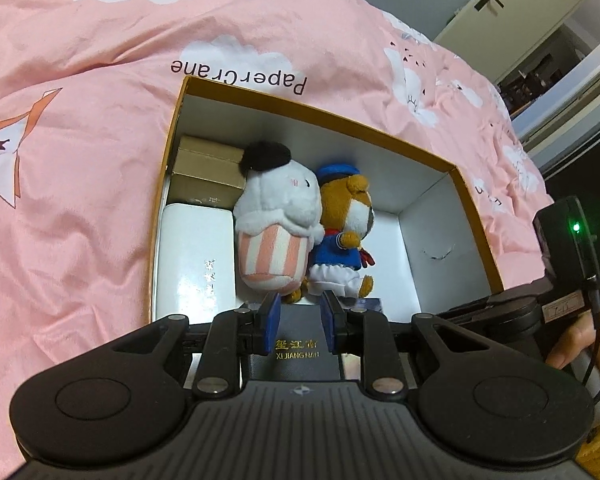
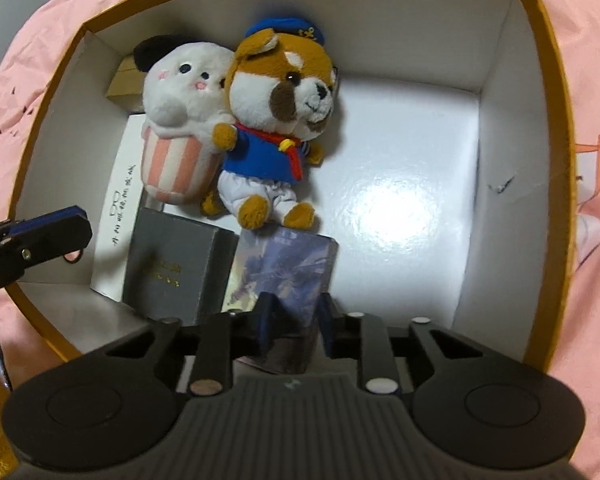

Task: Organize objects
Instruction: 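Lower both items beside the plush toys and open both grippers, then withdraw both grippers from the orange box toward the pink case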

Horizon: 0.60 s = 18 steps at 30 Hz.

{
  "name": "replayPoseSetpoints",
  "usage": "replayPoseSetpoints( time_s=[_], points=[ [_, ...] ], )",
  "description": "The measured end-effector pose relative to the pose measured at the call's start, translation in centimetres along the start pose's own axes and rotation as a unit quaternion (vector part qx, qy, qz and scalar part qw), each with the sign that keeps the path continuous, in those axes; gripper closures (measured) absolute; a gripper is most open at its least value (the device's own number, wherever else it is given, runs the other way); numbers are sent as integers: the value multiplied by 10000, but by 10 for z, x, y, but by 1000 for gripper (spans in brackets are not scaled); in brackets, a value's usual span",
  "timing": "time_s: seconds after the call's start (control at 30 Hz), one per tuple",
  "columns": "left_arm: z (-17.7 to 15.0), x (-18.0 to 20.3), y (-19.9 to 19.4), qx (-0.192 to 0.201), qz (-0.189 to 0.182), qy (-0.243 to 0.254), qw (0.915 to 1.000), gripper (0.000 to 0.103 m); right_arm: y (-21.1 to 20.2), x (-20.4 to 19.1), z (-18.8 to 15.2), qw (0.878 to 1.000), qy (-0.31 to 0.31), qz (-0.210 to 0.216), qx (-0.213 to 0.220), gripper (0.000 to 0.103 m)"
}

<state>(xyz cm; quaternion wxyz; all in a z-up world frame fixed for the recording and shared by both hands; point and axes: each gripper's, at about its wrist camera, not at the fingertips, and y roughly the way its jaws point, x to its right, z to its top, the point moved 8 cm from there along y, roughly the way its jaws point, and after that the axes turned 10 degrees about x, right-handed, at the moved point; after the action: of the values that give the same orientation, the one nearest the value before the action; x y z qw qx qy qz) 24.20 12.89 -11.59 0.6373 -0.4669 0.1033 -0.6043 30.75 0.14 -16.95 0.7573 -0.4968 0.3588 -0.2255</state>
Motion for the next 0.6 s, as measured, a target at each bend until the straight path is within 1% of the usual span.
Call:
replayPoseSetpoints(
  time_s=[0.13,0.23,0.33,0.4,0.5,0.57,0.6],
  points=[
    [0,-1,-1,17,-20,-41,10000,75,2,-4,0,9999,36,144,13,81],
    [-1,-2,-1,18,0,-52,10000,75,2,-7,1,9999,-38,129,105,81],
    [-2,-1,-1,24,-25,-38,10000,75,0,-1,0,9996,145,211,138,82],
    [-2,1,-3,67,-10,31,10000,75,-4,-2,-1,9996,107,176,208,82],
    [-2,10,-15,229,-87,156,9996,75,-25,-11,-2,9980,-129,120,610,81],
    [-3,19,-28,355,-154,246,9989,75,-47,-26,-3,9937,-349,66,1063,79],
    [-4,23,-33,414,-176,297,9985,75,-57,-26,-3,9906,-454,70,1285,79]
  ],
)
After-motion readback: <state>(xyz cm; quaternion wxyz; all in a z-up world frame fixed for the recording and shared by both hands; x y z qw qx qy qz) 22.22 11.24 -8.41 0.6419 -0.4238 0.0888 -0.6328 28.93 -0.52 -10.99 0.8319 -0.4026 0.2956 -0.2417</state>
